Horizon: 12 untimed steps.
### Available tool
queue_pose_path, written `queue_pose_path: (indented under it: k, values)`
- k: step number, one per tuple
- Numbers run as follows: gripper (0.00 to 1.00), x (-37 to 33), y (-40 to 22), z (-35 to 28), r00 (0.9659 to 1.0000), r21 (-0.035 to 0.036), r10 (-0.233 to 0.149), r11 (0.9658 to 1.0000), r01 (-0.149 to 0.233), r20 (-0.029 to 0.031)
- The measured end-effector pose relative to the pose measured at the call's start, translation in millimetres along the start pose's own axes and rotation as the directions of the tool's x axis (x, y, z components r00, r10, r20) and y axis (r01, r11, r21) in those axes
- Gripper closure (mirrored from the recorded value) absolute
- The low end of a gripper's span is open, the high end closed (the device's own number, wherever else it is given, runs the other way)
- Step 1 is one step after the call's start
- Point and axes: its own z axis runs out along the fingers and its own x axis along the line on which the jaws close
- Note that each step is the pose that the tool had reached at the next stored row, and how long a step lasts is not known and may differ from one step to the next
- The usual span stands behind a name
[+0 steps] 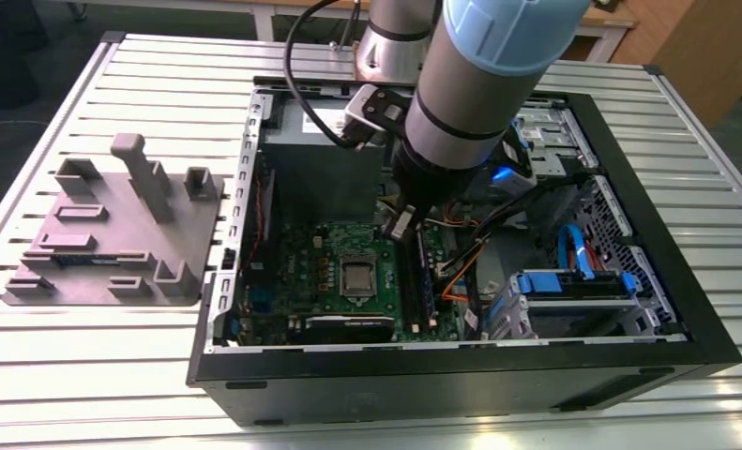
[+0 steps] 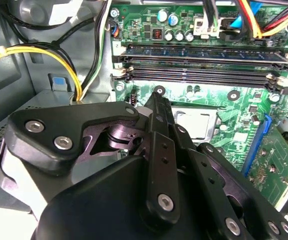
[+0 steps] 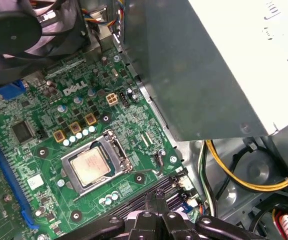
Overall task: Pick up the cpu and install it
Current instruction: 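Install the first cpu locking lever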
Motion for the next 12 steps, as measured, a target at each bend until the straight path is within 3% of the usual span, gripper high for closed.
queue_pose_path:
  k: [12]
  values:
    - [0.89, -10.8, 9.1, 5.1, 1.0, -0.0004, -0.003, 1.0, 0.003, -0.0001]
